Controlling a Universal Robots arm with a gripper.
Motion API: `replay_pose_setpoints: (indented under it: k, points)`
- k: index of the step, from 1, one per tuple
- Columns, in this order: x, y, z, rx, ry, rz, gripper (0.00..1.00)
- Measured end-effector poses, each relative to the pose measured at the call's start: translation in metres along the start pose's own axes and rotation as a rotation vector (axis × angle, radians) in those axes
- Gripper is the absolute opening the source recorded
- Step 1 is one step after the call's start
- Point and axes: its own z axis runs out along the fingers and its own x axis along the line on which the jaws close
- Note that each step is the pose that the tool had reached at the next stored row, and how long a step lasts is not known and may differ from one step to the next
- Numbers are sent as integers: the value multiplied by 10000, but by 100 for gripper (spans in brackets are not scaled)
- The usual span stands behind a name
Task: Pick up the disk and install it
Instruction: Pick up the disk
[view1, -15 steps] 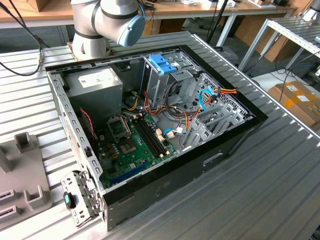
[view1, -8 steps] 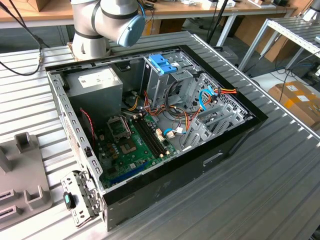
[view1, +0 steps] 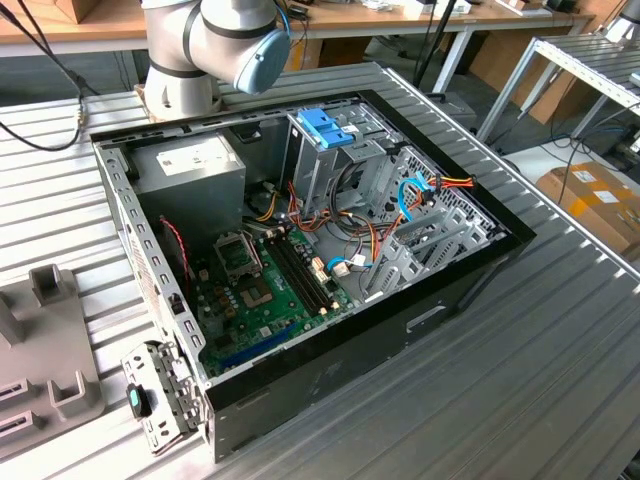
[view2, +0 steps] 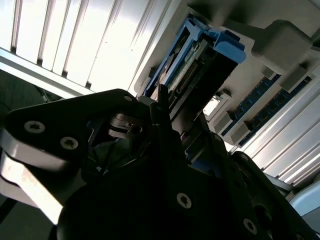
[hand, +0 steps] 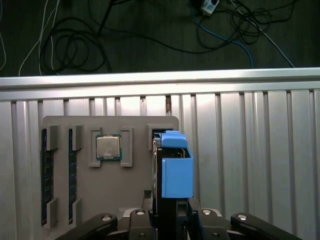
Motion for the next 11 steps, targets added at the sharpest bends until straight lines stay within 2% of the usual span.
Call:
replay_pose_setpoints:
  k: [7,10,11]
  points:
    - [-2,1,-122,5,41,0,35]
    - [-5,2,-242,8,79,0,35]
    - [-5,2,-256,8,86,0,35]
